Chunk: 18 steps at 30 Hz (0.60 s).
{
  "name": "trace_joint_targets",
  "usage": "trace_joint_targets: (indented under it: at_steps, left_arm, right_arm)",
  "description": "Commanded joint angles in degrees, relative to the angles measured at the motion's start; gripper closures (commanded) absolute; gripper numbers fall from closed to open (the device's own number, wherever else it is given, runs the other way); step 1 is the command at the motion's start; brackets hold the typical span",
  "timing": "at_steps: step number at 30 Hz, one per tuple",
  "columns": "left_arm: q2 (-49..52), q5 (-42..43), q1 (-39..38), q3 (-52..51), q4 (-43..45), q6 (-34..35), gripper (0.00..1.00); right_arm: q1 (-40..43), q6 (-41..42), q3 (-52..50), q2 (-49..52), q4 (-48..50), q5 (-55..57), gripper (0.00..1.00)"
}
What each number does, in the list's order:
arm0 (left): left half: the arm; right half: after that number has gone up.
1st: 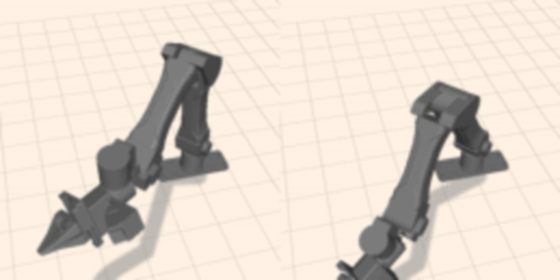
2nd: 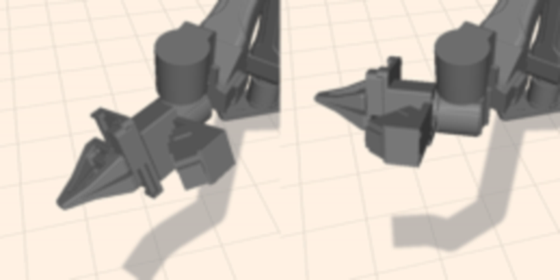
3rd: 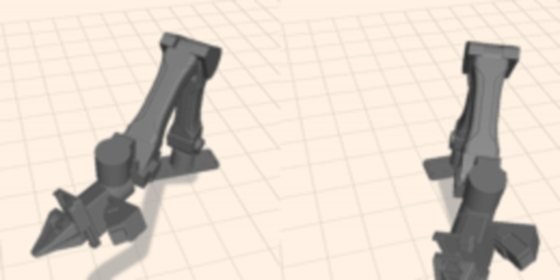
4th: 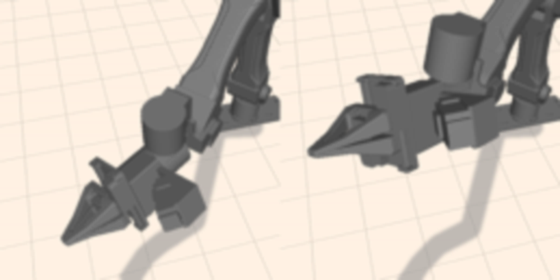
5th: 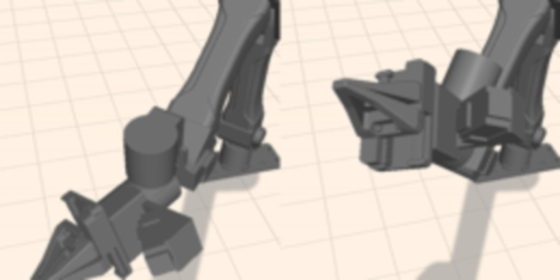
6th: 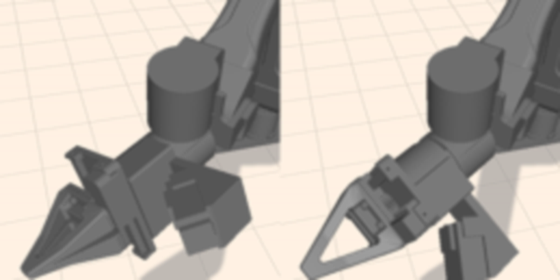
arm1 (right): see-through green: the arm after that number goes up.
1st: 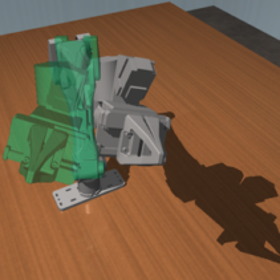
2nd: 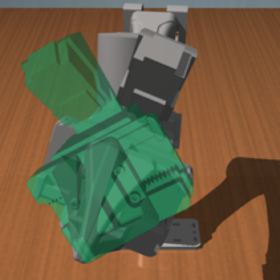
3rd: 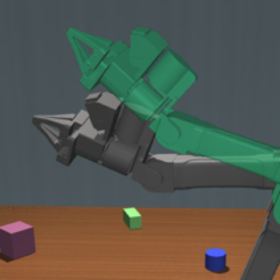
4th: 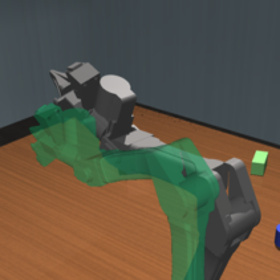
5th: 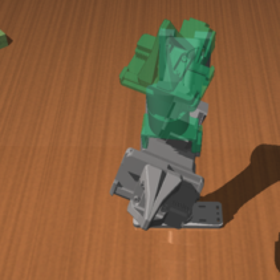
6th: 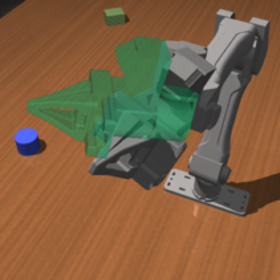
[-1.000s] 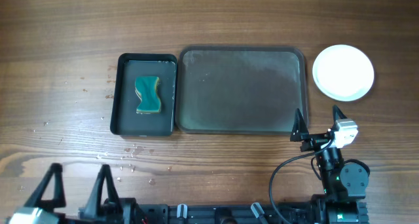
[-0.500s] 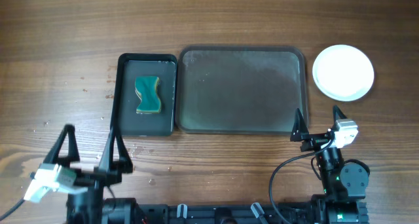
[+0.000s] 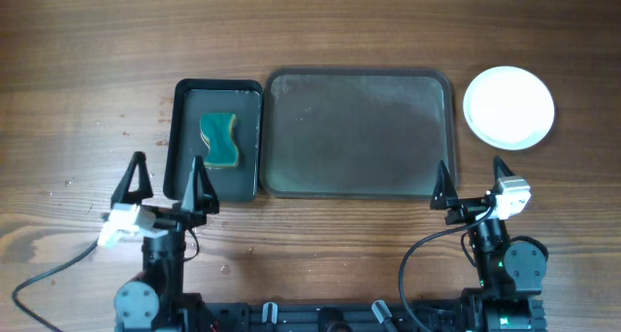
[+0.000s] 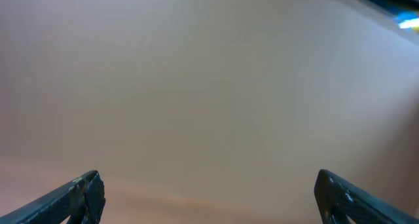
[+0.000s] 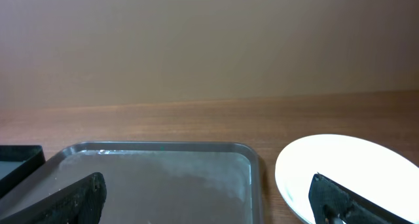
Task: Clean dirty plates on tray and stack at the side
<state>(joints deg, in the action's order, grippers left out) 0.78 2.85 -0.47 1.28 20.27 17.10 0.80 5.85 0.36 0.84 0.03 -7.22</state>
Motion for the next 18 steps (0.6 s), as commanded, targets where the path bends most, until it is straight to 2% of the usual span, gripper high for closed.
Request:
trace_joint_targets:
  at_steps: [1,4,9,18]
  left_arm:
    - [-0.57,0.28,-0.04,-0.96,-3.21,0.33,0.0]
    - [-0.57,0.28,-0.04,-0.96,-9.33,0.31,0.0]
    - [-0.57,0.26,-0.04,-0.96,-24.59,0.31,0.0]
    - [-0.55,0.26,-2.1,-0.96,-24.46,0.07,0.0]
  right_arm:
    - [-0.39,0.7,-0.07,-0.57,0.33,0.85,0.0]
    - [-0.39,0.7,-0.07,-0.57,0.33,0.85,0.01]
    - [-0.39,0.7,-0.07,-0.57,0.33,0.85,0.0]
    - [-0.39,0.7,-0.07,-0.57,0.33,0.85,0.0]
